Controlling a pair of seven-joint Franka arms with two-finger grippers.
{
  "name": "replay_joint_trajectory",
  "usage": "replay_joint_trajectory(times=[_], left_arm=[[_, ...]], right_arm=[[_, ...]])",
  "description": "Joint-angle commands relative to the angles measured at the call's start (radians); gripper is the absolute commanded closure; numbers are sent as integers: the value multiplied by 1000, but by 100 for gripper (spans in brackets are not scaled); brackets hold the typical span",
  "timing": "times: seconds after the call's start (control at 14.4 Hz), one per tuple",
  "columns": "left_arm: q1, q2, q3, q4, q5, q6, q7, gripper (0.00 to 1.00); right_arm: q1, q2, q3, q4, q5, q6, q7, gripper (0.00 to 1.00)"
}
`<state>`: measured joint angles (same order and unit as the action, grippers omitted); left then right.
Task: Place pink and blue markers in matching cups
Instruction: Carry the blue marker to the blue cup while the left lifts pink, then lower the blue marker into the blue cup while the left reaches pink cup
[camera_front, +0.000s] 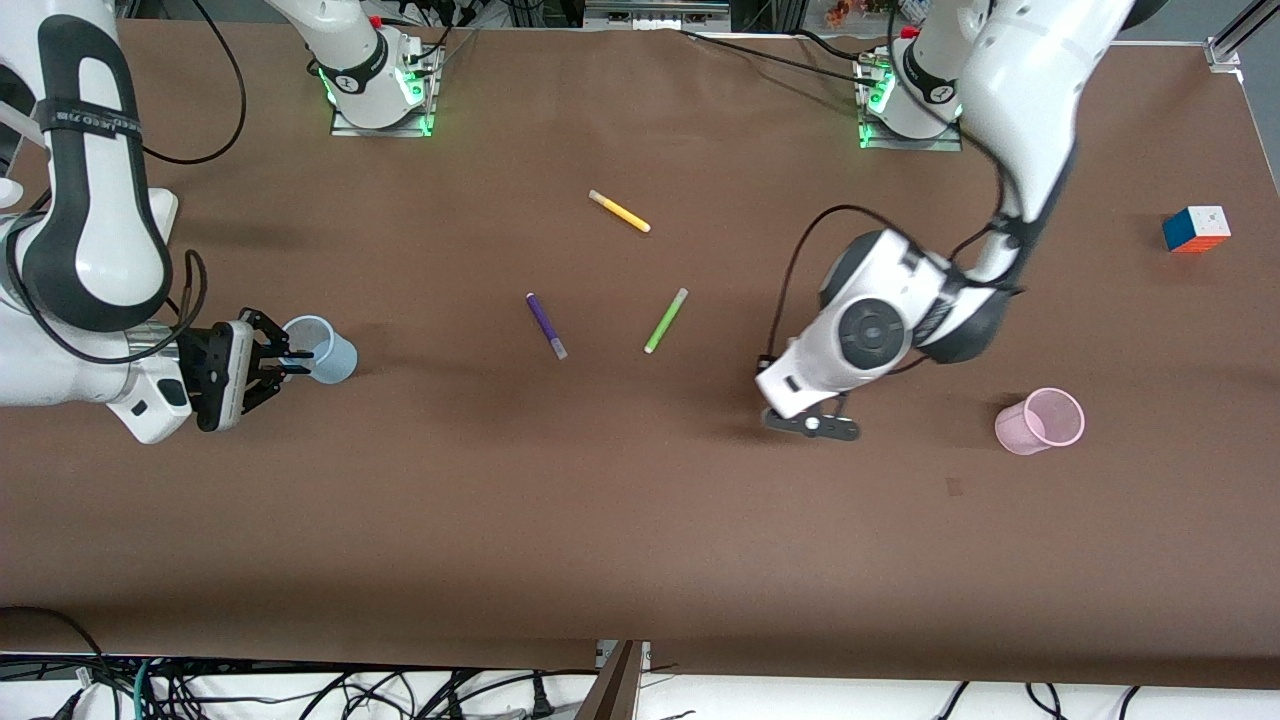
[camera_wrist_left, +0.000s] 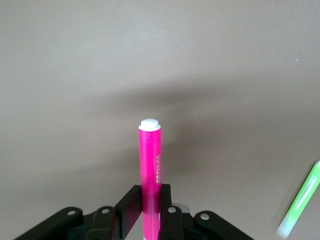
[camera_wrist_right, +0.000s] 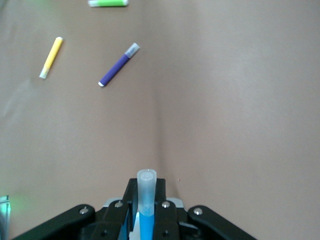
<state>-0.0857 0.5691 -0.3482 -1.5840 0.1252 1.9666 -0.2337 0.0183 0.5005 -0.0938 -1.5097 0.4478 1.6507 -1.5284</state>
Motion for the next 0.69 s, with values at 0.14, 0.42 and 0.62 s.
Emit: replay_joint_trajectory(times=[0.14, 0.42, 0.62], left_arm=[[219, -138, -6, -28, 22, -84, 458, 100], [351, -138, -6, -24, 11, -13, 761, 100], [441, -112, -8, -50, -74, 101, 1041, 100]], right_arm=[[-43, 3, 14, -88, 98, -60, -177, 100], [-86, 6, 11, -127, 140, -94, -298, 100], [-115, 21, 11, -138, 140, -94, -375, 100]])
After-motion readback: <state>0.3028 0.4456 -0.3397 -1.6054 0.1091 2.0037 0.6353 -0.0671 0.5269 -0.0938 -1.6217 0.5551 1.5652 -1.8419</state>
